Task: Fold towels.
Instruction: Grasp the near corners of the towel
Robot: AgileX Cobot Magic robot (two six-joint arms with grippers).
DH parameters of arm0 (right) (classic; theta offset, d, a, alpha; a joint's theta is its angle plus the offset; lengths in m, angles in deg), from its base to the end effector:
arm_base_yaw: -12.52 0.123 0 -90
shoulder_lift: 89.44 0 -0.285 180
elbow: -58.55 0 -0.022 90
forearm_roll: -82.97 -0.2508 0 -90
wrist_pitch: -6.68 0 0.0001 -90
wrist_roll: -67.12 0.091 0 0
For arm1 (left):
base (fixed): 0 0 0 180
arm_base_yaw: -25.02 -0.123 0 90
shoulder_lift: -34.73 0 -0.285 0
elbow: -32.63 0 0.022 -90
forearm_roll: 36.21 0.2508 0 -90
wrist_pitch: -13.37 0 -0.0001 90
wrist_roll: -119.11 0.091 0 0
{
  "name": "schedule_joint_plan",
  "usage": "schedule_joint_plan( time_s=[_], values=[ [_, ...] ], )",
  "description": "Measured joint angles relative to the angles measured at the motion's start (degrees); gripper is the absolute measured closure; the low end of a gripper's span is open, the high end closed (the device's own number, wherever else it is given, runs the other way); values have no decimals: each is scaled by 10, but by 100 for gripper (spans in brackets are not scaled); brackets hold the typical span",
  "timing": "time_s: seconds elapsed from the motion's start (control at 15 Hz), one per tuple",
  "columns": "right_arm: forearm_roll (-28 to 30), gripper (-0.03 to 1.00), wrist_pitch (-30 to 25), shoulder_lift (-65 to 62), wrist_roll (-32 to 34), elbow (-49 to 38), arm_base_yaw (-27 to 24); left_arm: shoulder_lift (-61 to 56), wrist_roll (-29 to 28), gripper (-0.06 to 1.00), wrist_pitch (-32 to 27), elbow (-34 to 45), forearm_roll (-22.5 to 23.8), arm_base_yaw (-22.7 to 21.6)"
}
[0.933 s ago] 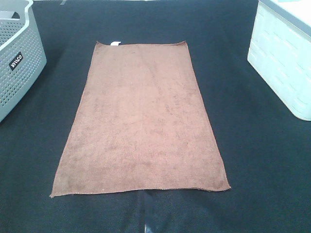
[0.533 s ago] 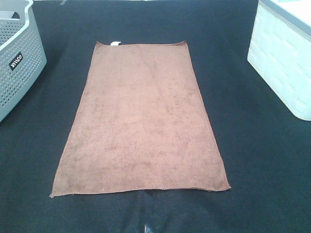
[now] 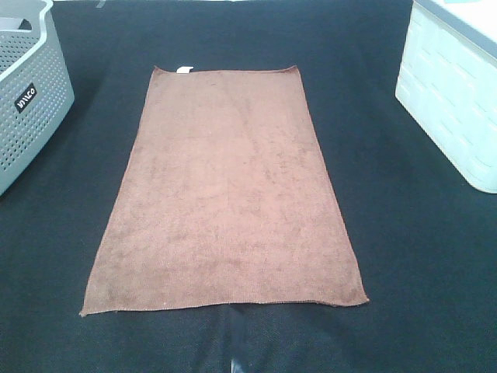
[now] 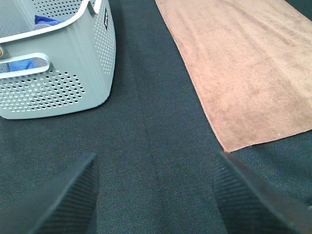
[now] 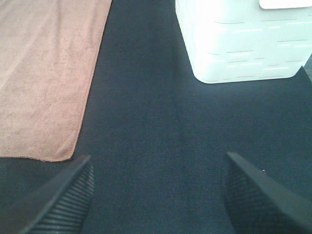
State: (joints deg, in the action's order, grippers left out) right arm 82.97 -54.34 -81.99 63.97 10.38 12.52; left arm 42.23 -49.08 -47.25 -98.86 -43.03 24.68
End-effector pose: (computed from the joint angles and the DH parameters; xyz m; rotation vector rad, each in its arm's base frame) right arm -0.0067 0.0000 0.2788 -0.0560 2.0352 -0.0345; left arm -0.0059 -0.0095 0.2782 0.2085 2.0191 -0.0086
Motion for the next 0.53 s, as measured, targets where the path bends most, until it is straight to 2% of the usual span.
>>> schedule_joint_plan(
  time_s=[0.53],
  values=[
    [0, 28, 0, 0, 0, 0, 0, 0, 0, 30, 0, 0, 0, 0]
  ],
)
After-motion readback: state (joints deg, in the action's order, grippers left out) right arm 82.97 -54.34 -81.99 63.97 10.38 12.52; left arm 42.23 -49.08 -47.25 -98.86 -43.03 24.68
